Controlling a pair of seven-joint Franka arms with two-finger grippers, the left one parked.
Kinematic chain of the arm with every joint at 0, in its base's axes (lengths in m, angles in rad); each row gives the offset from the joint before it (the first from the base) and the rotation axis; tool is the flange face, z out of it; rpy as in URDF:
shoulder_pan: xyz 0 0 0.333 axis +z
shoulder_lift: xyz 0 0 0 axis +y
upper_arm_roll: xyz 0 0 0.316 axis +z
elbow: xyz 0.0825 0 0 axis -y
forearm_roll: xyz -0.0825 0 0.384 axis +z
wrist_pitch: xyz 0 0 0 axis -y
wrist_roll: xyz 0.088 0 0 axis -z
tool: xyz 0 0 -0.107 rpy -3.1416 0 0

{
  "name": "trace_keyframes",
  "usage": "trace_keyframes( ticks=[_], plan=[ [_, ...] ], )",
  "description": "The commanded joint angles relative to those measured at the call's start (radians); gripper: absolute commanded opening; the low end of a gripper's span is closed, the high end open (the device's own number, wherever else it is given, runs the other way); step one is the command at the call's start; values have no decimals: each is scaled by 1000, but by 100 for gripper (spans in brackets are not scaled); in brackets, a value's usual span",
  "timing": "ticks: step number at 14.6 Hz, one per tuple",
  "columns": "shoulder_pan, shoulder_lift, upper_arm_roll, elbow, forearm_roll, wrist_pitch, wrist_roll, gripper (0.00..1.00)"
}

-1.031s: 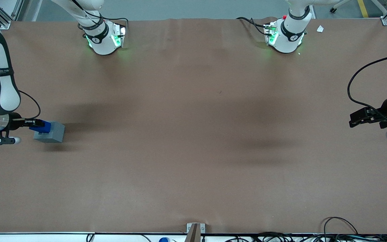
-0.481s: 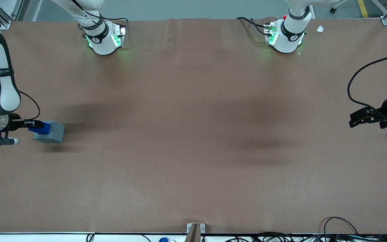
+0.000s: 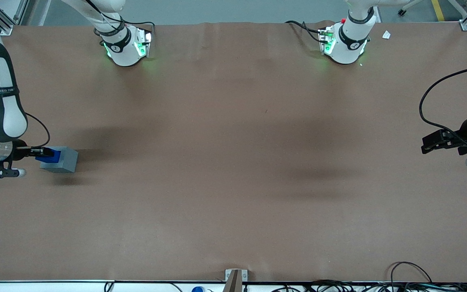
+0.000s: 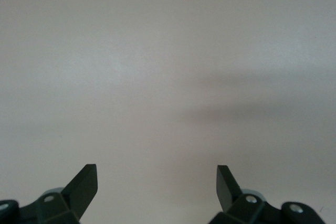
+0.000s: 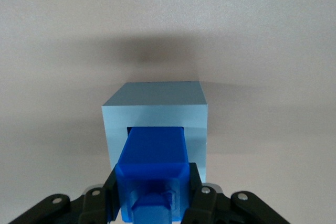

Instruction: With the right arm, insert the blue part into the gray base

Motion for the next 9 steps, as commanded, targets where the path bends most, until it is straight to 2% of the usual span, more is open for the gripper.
trace_keyframes(
  ticks=[1,4,7,9],
  plan=[
    [-17,11,11,21,-11,-5,-10,100],
    [-4,-20,11,41,-13,-53,-1,100],
    [6,-72,16,162,-11,-301,6,100],
    [8,-124,19,208,-8,-395,57,100]
  ],
)
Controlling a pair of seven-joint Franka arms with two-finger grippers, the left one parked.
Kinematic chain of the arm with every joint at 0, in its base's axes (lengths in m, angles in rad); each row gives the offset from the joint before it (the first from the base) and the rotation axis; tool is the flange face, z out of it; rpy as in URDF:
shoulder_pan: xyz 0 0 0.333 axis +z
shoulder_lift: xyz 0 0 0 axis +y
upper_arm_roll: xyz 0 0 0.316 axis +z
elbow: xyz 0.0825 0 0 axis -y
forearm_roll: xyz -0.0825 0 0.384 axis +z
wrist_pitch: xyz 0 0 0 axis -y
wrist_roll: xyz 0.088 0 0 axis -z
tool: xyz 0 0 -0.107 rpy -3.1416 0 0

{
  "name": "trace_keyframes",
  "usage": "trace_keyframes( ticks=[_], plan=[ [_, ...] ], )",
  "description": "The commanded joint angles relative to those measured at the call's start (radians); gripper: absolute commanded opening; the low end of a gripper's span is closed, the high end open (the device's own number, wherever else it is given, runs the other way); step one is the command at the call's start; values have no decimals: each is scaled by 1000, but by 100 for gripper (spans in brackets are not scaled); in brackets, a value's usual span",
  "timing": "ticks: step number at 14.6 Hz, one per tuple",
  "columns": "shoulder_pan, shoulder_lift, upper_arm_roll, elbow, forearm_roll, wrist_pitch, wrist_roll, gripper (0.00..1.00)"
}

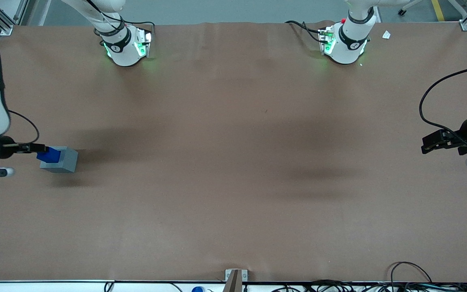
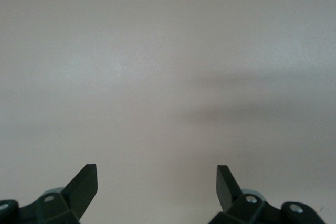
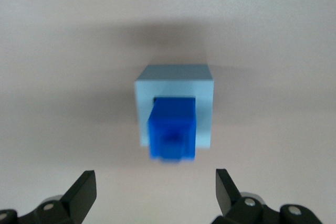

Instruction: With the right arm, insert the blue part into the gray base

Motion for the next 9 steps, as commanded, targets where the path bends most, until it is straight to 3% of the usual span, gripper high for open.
trace_keyframes(
  ticks=[1,9],
  plan=[
    [8,-101,10,32,-6,-103,69,100],
    [208,-355,10,18,-6,-276,335,100]
  ],
)
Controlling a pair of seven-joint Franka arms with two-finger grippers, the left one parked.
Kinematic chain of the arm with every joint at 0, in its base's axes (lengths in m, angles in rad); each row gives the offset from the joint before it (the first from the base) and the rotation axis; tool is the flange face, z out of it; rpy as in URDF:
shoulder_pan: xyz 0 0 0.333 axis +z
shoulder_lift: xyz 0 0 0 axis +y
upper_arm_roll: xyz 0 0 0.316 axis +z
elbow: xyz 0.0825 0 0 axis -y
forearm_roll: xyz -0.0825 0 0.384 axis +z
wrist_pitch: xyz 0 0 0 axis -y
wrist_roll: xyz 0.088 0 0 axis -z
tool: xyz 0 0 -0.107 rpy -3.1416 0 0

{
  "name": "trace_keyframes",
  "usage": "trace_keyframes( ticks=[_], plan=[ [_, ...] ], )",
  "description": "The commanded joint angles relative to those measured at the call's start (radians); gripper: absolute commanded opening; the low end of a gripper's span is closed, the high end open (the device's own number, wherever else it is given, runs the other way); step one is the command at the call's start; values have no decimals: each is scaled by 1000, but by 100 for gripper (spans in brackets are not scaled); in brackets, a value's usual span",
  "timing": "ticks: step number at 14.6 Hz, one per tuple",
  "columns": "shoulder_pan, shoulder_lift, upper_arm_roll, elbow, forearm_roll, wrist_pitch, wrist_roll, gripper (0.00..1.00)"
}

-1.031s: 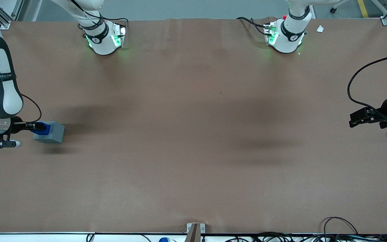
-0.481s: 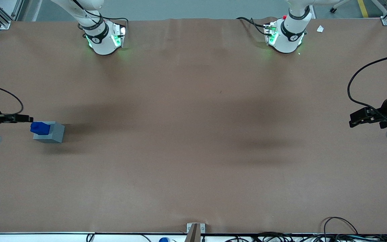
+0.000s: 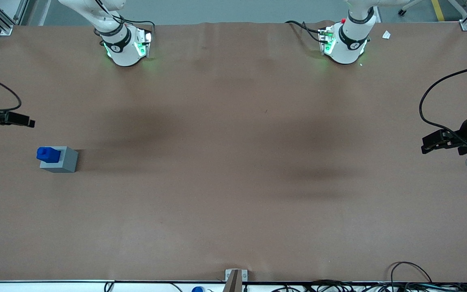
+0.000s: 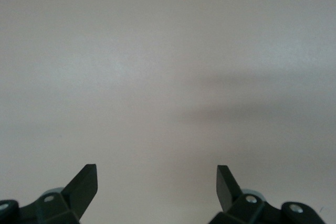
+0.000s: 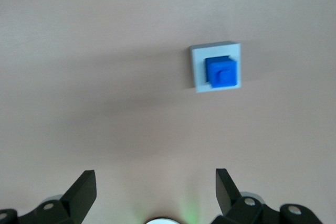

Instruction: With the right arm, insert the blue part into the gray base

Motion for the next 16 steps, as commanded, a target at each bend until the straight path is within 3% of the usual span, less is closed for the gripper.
trace_keyframes(
  ticks=[1,7,16],
  plan=[
    [46,-113,-3,-46,-6,-26,41,100],
    [108,-262,-3,-116,-7,-20,41,100],
    [137,-251,-3,-65,-12,-17,41,100]
  ],
)
